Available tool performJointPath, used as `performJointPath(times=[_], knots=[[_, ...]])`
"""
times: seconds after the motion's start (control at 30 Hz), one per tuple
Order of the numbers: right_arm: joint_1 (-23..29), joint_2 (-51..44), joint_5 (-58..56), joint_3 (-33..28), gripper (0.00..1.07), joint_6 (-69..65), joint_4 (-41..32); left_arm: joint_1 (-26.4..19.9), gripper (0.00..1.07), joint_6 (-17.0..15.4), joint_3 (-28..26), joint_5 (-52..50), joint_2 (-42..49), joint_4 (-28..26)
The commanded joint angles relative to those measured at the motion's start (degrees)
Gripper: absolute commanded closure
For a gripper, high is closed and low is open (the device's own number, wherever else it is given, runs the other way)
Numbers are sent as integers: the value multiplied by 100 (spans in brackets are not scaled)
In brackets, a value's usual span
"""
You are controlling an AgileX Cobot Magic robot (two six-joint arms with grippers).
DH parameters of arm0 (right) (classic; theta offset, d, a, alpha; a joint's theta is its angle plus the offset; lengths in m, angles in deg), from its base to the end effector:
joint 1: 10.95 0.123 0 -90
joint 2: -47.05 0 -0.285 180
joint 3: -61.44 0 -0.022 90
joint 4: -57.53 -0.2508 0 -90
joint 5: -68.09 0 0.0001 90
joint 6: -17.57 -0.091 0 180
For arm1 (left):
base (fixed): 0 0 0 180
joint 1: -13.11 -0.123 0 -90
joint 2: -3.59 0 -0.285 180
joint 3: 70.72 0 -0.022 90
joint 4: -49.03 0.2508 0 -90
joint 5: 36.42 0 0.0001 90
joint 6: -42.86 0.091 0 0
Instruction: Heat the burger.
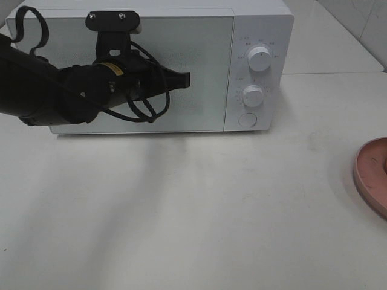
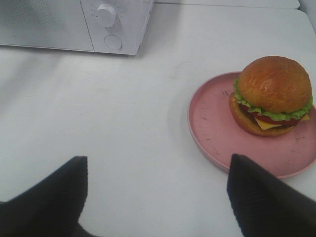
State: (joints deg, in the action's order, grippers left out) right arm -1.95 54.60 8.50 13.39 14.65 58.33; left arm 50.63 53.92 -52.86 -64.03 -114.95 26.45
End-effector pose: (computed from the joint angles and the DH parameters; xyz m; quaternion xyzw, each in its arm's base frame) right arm -0.0055 -0.0020 0.2815 -0.0445 0.8431 0.0487 0.5337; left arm 0.3341 -0.2362 0.1753 0.1513 0.8065 -0.1572 0.5495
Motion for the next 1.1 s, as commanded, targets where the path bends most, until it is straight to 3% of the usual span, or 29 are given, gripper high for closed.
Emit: performJointPath(times=[0.03, 0.2, 0.23, 0.27, 0.3, 0.33, 0.37, 0.4, 0.43, 0.47, 0.5, 0.63, 0.83, 0.93, 1.07, 1.1], knots=[[-23, -149, 11, -6, 31, 63, 11, 160, 107, 17, 361, -69, 395, -143], [-23, -149, 11, -6, 31, 63, 11, 395, 107, 6, 728, 264, 768, -166], [-23, -149, 11, -6, 31, 63, 11, 481, 100, 6, 837, 791, 940, -160], [-23, -149, 11, -6, 31, 63, 11, 481, 100, 6, 837, 791, 940, -160], [-23, -149, 11, -6, 31, 63, 11, 498, 80, 6, 859, 1427, 1094, -160], [-23, -149, 11, -6, 31, 63, 11, 498, 69, 6, 859, 1707, 1169, -160], [-23, -149, 11, -6, 31, 63, 11, 498, 69, 6, 859, 1707, 1169, -160], [-23, -149, 11, -6, 31, 63, 11, 498, 39, 6, 859, 2275, 1301, -166], [-23, -149, 11, -6, 31, 63, 11, 498, 23, 6, 859, 2544, 1329, -160], [-23, -149, 11, -6, 31, 63, 11, 498, 23, 6, 859, 2544, 1329, -160], [-23, -149, 11, -6, 31, 63, 11, 498, 5, 6, 859, 3019, 1398, -143], [-23, -149, 11, -6, 31, 63, 11, 498, 7, 23, 859, 3512, 1501, -69], [-23, -149, 11, -6, 31, 63, 11, 481, 8, 11, 859, 5157, 1667, 361], [-23, -149, 11, -6, 31, 63, 11, 378, 8, -155, 854, 6062, 1702, 458], [-23, -149, 11, -6, 31, 63, 11, -132, 8, -281, 854, 6830, 1707, 453], [-23, -149, 11, -6, 31, 63, 11, -453, 8, -281, 854, 7259, 1707, 447]])
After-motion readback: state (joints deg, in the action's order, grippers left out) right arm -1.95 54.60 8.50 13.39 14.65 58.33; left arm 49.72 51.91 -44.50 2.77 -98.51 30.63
